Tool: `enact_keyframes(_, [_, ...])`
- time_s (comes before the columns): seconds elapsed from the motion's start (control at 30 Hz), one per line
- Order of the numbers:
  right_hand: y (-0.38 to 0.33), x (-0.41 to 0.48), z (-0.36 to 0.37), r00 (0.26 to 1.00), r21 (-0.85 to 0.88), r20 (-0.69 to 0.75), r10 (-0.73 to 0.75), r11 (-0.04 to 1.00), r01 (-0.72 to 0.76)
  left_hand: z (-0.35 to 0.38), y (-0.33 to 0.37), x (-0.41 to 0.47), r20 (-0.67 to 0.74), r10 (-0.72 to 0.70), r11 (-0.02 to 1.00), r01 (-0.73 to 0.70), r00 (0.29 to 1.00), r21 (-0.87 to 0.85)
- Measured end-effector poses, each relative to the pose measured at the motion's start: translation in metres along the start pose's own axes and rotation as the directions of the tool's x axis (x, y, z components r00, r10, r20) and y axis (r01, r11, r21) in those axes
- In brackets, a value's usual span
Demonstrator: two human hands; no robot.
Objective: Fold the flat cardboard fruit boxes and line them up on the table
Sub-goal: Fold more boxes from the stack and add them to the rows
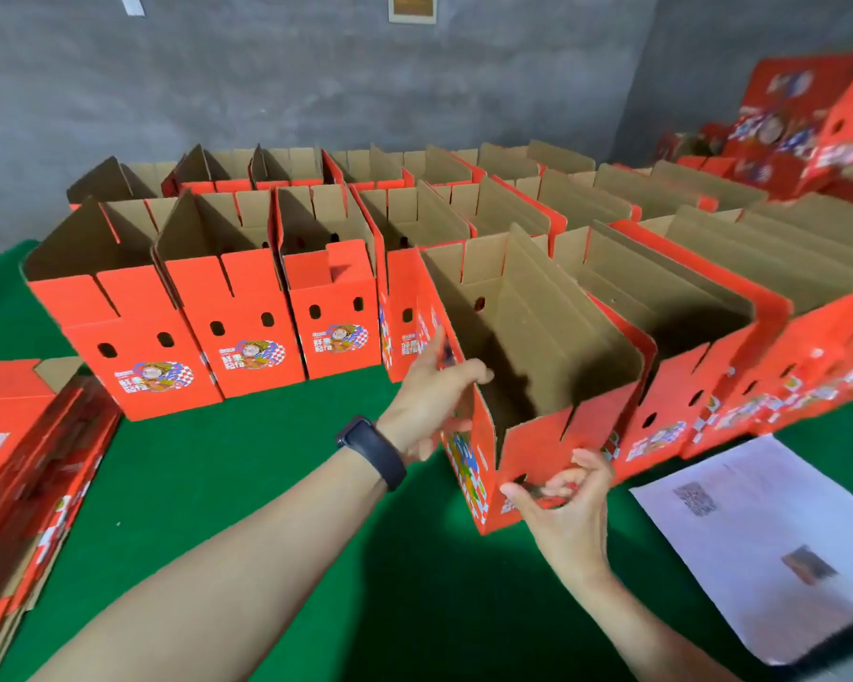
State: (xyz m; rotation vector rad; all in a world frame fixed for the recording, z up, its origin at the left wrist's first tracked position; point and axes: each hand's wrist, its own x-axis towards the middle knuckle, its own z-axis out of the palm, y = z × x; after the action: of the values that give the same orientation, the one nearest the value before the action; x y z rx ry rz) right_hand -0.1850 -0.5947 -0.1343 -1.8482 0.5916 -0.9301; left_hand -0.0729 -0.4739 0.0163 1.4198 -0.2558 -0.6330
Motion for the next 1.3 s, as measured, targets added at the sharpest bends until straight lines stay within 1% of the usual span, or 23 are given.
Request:
enact_keyframes(0.07, [0.006,0.013,-0.012,0.999,-0.008,-0.037,0.015,1.0,-0.015,0.013,-0.002,0.014,0.048,-0.043,0.998,0.045,0.998,-0.04])
enact_keyframes(0.13, [0.012,0.027,-0.022,0.999,-0.031,-0.041,0.023,0.999,-0.024,0.025,-0.002,0.026,0.079,-0.043,0.996,0.049,0.996,-0.078])
enact_keyframes(0.3, [0.024,0.058,-0.029,0.999,-0.054,-0.049,0.02,0.998,-0.023,0.036,0.002,0.047,0.109,-0.063,0.987,0.078,0.992,-0.143])
enact_keyframes(0.5, [0.041,0.08,-0.024,0.997,-0.097,-0.072,-0.041,0.995,0.034,0.037,0.004,0.067,0.13,-0.062,0.985,0.081,0.99,-0.149])
enact_keyframes(0.63, [0.041,0.086,-0.023,0.996,-0.127,-0.085,-0.035,0.992,0.024,0.044,0.005,0.085,0.129,-0.088,0.984,0.106,0.988,-0.14])
enact_keyframes(0.7, [0.041,0.075,-0.018,0.991,-0.193,-0.084,-0.107,0.977,0.089,0.05,0.006,0.092,0.121,-0.1,0.987,0.115,0.988,-0.116])
enact_keyframes(0.77, [0.039,0.06,-0.013,0.987,-0.259,-0.05,-0.151,0.957,0.133,0.055,0.006,0.096,0.093,-0.109,0.989,0.117,0.99,-0.089])
enact_keyframes(0.83, [0.033,0.045,-0.007,0.987,-0.28,-0.017,-0.16,0.948,0.149,0.057,0.005,0.099,0.055,-0.094,0.993,0.098,0.994,-0.061])
enact_keyframes(0.87, [0.028,0.037,-0.002,0.981,-0.282,0.009,-0.194,0.941,0.189,0.058,0.006,0.098,0.033,-0.087,0.995,0.088,0.996,-0.05])
enact_keyframes(0.93, [0.016,0.027,0.006,0.954,-0.288,0.102,-0.283,0.909,0.3,0.06,0.006,0.097,-0.009,-0.072,0.997,0.072,0.997,-0.022])
enact_keyframes(0.97, [0.01,0.026,0.009,0.941,-0.298,0.156,-0.301,0.894,0.335,0.06,0.006,0.095,-0.014,-0.063,0.998,0.064,0.998,0.002])
enact_keyframes(1.0, [0.003,0.028,0.012,0.937,-0.307,0.201,-0.284,0.891,0.336,0.06,0.007,0.092,0.0,-0.059,0.998,0.059,0.998,0.037])
enact_keyframes(1.07, [-0.007,0.037,0.016,0.954,-0.314,0.224,-0.202,0.911,0.267,0.055,0.005,0.086,0.068,-0.074,0.993,0.068,0.995,0.095])
enact_keyframes(1.13, [-0.014,0.043,0.019,0.975,-0.329,0.193,-0.113,0.928,0.173,0.044,-0.001,0.077,0.117,-0.119,0.988,0.107,0.986,0.108])
enact_keyframes(1.23, [-0.023,0.042,0.025,0.991,-0.34,0.128,-0.029,0.938,0.071,0.018,-0.014,0.061,0.075,-0.117,0.991,0.111,0.99,0.077])
enact_keyframes(1.3, [-0.03,0.039,0.031,0.998,-0.285,0.061,0.01,0.959,0.008,-0.006,-0.022,0.046,0.017,-0.093,0.991,0.091,0.995,0.098])
